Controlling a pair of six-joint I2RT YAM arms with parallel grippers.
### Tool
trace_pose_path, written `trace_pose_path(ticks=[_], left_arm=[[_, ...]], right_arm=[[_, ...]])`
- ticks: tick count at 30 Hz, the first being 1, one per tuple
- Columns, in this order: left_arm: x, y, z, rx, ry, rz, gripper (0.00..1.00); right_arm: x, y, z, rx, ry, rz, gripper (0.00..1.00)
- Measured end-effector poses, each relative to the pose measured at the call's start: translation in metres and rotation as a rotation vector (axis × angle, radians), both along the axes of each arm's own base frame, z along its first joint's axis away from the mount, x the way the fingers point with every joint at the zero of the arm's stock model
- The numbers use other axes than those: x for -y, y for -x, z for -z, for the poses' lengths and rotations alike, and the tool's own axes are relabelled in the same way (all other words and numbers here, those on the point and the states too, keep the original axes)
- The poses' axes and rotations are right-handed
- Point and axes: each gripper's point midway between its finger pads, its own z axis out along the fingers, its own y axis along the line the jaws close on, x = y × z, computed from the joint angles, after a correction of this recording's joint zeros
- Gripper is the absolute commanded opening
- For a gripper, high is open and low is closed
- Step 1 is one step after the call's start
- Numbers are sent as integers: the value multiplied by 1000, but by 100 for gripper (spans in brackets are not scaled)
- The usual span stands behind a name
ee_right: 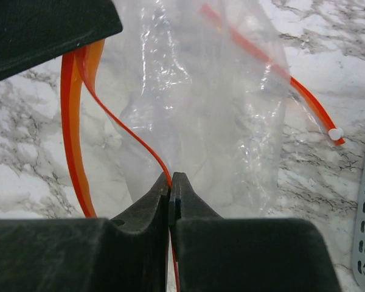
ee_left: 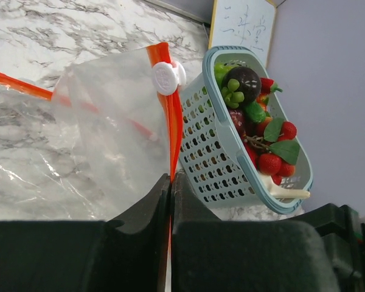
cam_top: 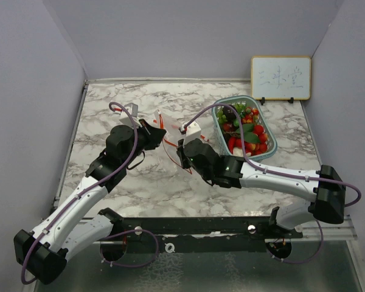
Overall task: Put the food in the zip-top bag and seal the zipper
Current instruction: Open the zipper of the food storage bag.
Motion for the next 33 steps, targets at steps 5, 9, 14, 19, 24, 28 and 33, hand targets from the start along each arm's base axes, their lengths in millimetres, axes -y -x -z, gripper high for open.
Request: trace_pose_path(ticks=[5, 9, 14, 19, 24, 28, 33], left_arm=[[2, 2, 7, -6, -1, 15, 38], [3, 5, 21, -33, -11, 29, 48], [9, 6, 24, -47, 0, 57, 49], [15, 11, 30, -73, 22, 89, 56], [9, 26, 27, -67, 48, 99, 68], [2, 39, 5, -9, 90, 104, 74], [-3, 49, -13, 33, 139, 105, 74]], right_arm=[[15, -4, -15, 32, -32, 65, 2], [19, -4, -28, 53, -71, 73, 2], [15, -5, -32, 61, -97, 69, 2], [13, -6, -35, 69, -117, 70, 2], [19, -10, -34, 84, -118, 107, 2], [24, -13, -41, 103, -134, 135, 2], [24, -14, -54, 125, -172, 138, 2]])
